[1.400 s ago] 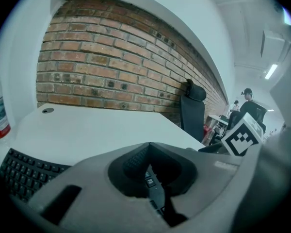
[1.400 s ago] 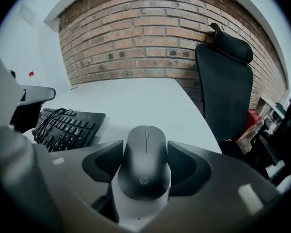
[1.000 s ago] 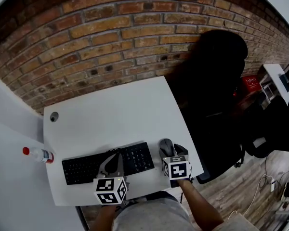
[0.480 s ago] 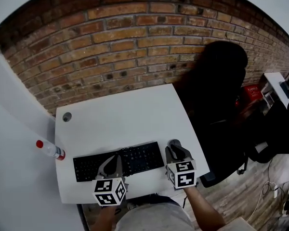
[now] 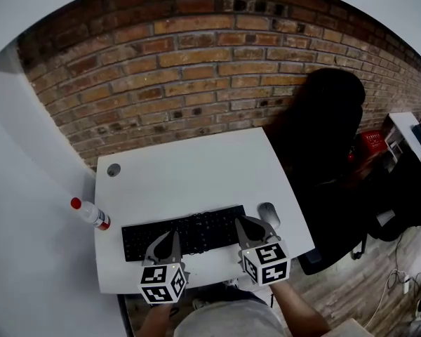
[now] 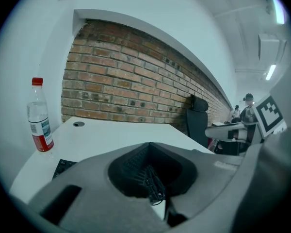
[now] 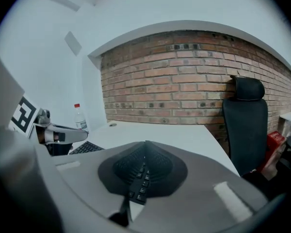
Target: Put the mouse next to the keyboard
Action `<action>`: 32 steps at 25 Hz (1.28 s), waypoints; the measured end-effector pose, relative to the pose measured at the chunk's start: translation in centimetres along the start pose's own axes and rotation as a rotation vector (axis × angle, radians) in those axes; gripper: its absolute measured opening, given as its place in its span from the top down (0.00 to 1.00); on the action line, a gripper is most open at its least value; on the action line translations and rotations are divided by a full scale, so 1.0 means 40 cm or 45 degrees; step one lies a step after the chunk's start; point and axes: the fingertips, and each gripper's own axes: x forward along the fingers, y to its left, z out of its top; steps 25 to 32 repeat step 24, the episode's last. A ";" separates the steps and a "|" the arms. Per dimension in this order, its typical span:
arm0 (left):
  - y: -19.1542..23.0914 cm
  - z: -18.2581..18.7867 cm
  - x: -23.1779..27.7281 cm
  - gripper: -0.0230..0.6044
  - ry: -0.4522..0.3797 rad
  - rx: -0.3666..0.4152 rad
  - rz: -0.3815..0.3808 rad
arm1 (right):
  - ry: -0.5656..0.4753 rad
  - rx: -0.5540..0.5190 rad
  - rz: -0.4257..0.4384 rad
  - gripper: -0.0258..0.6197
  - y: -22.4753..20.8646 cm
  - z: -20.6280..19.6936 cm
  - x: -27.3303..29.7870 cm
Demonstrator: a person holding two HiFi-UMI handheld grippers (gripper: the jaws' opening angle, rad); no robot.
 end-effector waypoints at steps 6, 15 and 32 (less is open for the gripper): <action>0.015 -0.003 -0.024 0.97 -0.008 0.002 0.000 | -0.022 -0.002 0.011 0.95 0.025 0.007 -0.010; 0.012 -0.005 -0.033 0.97 -0.020 0.000 -0.004 | -0.029 -0.015 0.019 0.95 0.038 0.012 -0.014; 0.006 -0.005 -0.027 0.97 -0.021 -0.005 -0.004 | -0.023 -0.017 0.031 0.95 0.037 0.010 -0.010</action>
